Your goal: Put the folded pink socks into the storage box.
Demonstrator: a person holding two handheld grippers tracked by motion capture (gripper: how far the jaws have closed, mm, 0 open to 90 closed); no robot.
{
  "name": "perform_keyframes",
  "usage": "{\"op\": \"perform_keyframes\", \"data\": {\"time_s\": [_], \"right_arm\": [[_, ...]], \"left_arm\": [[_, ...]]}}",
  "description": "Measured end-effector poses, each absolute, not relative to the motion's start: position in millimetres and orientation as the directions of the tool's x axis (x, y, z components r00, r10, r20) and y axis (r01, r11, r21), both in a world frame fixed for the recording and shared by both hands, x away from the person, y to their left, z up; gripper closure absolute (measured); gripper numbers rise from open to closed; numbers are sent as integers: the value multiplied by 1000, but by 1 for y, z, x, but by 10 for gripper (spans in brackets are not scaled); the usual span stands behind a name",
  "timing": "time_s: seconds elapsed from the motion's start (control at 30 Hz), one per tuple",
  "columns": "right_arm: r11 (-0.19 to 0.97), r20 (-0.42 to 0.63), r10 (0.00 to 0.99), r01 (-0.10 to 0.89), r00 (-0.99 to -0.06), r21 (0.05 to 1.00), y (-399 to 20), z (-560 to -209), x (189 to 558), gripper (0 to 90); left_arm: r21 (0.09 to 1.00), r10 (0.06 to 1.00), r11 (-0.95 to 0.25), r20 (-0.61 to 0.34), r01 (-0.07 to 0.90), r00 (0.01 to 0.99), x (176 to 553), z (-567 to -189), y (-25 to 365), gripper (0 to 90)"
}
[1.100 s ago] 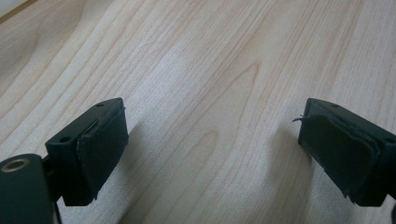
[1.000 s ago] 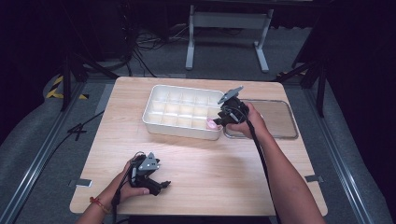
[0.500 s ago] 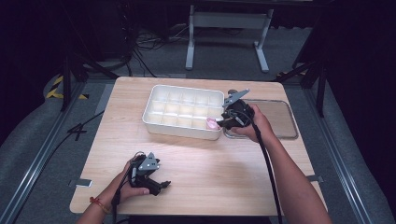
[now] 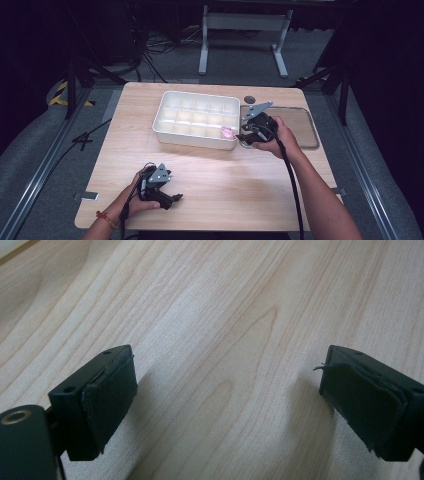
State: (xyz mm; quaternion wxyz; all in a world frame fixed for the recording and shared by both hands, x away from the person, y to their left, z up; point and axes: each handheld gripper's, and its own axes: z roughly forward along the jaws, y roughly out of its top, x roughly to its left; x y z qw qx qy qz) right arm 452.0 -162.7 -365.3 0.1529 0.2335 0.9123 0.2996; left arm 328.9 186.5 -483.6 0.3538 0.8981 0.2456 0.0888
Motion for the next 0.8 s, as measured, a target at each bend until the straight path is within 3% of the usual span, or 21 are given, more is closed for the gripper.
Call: {"op": "perform_keyframes", "data": {"time_s": [0.8], "right_arm": [[732,-205,516,304,-831,610,-186,-372,422,483]], "left_arm": [[679,505,-628,-15,380,863,329,-484,186,84]]}}
